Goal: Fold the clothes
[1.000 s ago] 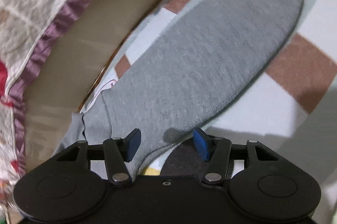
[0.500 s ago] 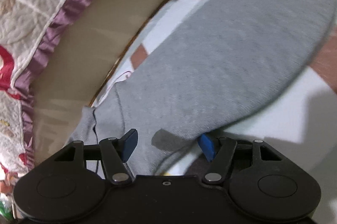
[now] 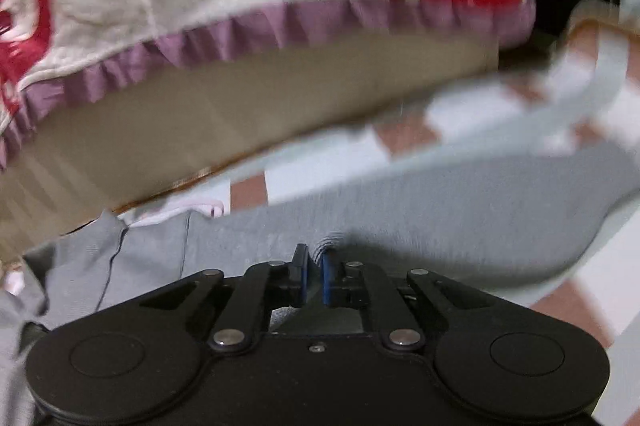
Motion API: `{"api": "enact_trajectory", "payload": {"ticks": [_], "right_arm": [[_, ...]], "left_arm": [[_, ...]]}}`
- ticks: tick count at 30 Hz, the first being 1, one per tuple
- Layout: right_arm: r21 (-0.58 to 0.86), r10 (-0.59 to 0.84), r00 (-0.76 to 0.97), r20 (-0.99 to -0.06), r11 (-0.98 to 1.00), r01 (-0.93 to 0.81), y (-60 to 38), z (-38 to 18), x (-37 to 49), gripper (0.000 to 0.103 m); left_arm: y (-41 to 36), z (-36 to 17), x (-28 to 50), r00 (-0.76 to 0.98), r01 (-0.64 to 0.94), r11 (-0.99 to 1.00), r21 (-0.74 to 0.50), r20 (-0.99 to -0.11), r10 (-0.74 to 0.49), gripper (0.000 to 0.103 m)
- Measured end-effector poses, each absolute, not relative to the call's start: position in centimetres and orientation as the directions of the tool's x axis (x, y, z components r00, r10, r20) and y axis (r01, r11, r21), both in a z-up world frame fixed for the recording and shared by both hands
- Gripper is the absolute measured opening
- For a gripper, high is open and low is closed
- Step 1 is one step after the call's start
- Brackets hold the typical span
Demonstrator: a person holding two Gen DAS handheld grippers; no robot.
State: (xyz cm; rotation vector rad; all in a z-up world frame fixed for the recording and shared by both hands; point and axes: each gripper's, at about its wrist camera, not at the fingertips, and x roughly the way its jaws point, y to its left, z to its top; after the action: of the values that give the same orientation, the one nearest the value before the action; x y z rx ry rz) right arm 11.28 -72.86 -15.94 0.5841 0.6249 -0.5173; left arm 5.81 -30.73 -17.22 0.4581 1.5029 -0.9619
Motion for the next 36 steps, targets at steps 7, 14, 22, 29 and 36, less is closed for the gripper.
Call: {"api": "enact_trajectory", "payload": {"ticks": [7,14,22,29,36], "right_arm": [[0.292,-0.297,0.644,-0.705,0.706,0.645,-72.1,-17.2,11.6,0.006],[-0.089,-0.554,0.439,-0.707,0.686,0.722,-68.6,-15.9,12.4,0.033],[-0.027,-0.437,0.688,-0.579,0.854,0.52,-63.2,-11.7,11.9,0.047],[0.364,0.05,0.808,-0.587,0.908,0.208,-60.1,-12.5,12.4,0.048],[0.354,0.143,0.782,-0.606,0.929,0.105,-57.8,-14.5,12.7,0.051]], "left_arm": [[-29.5,-15.1,5.4,-0.137,0.772,0.579,-0.262,-0.958,-0.251,0.005],[-20.3,-2.1,11.5,0.11,0.521,0.851,-0.066,-0.984,-0.143,0.039],[-8.4,1.2,20.0,0.356,0.221,0.97,-0.098,-0.918,-0.173,0.042],[-8.5,-6.9,25.5,0.553,0.125,0.984,-0.127,-0.814,-0.175,0.044],[-9.2,-14.4,29.7,0.655,0.093,0.979,-0.18,-0.73,-0.197,0.049]]}}
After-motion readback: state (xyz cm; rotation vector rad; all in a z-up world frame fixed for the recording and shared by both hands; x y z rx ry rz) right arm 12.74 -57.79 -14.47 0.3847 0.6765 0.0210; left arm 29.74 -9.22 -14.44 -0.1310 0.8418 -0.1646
